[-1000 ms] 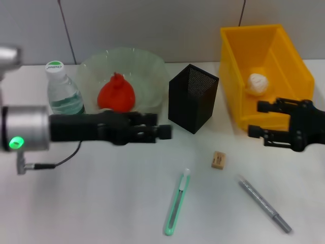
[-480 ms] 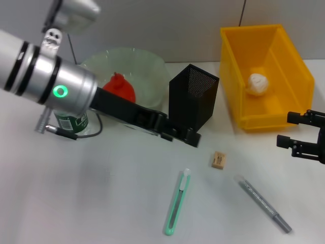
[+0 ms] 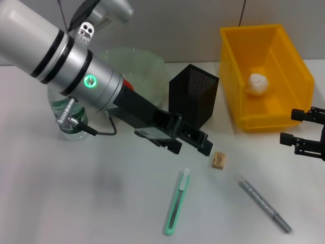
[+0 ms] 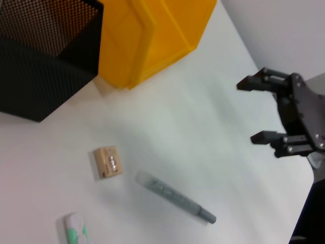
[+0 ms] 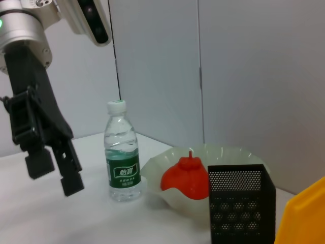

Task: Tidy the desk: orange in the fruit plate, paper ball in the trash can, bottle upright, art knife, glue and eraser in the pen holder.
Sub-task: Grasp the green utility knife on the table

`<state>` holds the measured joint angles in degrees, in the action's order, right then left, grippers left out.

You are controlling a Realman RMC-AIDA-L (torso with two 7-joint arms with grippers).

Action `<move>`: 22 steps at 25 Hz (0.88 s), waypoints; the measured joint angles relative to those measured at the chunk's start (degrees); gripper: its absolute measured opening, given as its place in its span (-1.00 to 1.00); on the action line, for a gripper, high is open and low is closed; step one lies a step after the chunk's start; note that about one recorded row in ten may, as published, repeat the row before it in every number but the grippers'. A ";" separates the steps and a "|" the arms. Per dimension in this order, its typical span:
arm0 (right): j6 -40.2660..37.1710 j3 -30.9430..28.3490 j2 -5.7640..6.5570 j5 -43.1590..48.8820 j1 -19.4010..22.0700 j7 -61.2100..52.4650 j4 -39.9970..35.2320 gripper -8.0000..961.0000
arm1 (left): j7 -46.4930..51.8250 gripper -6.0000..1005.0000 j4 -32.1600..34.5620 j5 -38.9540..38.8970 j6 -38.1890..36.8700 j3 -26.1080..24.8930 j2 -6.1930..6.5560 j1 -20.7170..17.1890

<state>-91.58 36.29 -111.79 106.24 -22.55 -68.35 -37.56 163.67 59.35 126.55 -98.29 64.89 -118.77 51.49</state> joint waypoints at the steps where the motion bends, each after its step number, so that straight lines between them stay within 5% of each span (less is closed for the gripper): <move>1: 0.00 -0.36 0.00 0.04 0.00 0.01 -0.10 0.55 | 0.36 0.61 -0.19 0.13 0.12 0.35 -0.02 0.11; 15: 1.18 -0.52 0.00 0.06 -0.92 0.15 -0.24 0.55 | 1.11 0.60 -8.92 5.49 5.48 4.15 -0.34 4.95; 22: 2.79 -0.52 -0.05 0.11 -1.41 0.11 0.09 0.55 | -1.06 0.59 -9.45 5.96 12.26 14.35 -0.42 5.38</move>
<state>-88.78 35.77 -111.84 106.35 -23.96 -68.24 -37.47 162.62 49.90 132.51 -86.03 79.24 -119.18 56.88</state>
